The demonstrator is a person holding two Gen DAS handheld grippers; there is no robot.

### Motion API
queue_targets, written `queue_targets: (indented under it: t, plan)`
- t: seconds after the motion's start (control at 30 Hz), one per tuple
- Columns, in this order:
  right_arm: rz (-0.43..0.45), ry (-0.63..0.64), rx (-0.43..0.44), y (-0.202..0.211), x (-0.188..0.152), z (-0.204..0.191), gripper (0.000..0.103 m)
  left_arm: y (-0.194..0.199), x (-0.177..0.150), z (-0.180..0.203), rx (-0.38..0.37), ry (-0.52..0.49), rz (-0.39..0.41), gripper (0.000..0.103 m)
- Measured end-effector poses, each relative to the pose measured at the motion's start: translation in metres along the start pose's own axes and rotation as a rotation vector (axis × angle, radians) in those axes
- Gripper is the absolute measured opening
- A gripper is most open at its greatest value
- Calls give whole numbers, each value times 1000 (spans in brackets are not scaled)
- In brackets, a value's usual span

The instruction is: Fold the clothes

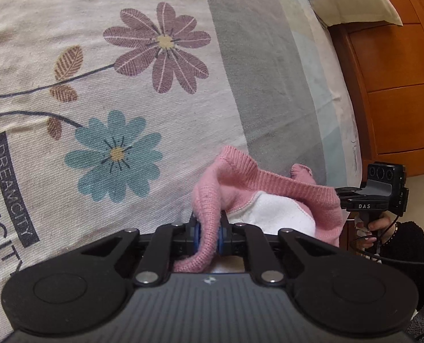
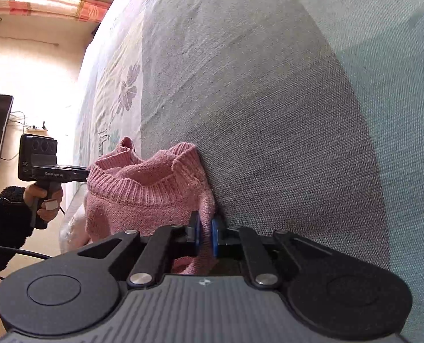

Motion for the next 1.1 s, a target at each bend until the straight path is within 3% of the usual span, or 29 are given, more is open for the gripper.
queue_targets:
  t: [0.27,0.5,0.93,1.1]
  plan:
    - [163,134,-132,32,51,-47,11,53,26,2,121,-15,181,6]
    - [197,297,-239,9,99,-72,11,73,53,-16,253,-3,304,6]
    - [271,450,-362,-47,214,-116,11,91,125,-57,375,-2,449,6]
    - [259,453,-430,-75,229,-104,11,68,126,-87,420,54,420,7]
Point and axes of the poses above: each gripper's, at about its wrist camera, not at the fingertips, and y roughly against the way its jaws point, z to its right, x to its top, the point moved 7 cm from there along -y, roughly the way its jaws point, and after that the axes turned 5 degrees about -x, right-handed, at the moved point
